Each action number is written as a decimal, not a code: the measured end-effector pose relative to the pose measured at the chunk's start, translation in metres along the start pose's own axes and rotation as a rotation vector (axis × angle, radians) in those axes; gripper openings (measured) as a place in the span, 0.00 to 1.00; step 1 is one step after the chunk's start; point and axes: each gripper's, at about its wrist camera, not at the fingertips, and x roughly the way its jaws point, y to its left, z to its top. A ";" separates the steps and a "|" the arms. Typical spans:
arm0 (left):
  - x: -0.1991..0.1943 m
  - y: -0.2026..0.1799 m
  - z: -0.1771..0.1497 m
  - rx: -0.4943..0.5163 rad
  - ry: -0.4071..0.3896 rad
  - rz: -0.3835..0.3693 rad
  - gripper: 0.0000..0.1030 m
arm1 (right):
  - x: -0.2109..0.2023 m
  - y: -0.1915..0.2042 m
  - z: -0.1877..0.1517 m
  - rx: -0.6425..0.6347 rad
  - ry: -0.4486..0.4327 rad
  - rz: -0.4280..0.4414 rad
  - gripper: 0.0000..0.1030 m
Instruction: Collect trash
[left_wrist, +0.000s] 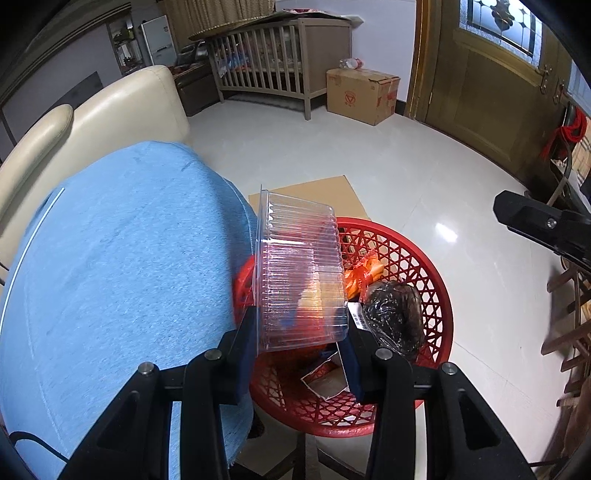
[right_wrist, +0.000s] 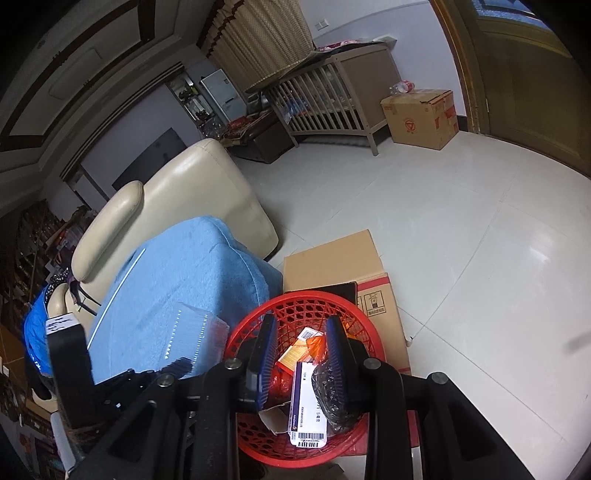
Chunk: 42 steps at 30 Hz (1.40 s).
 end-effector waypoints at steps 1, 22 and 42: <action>0.001 0.000 0.001 0.001 0.002 0.000 0.42 | -0.001 0.000 0.000 0.003 -0.002 0.003 0.30; -0.006 0.013 0.003 -0.014 -0.020 0.060 0.69 | -0.014 0.010 0.000 -0.007 -0.031 0.019 0.30; -0.114 0.148 -0.088 -0.316 -0.180 0.174 0.75 | 0.020 0.090 -0.101 -0.242 0.105 -0.183 0.73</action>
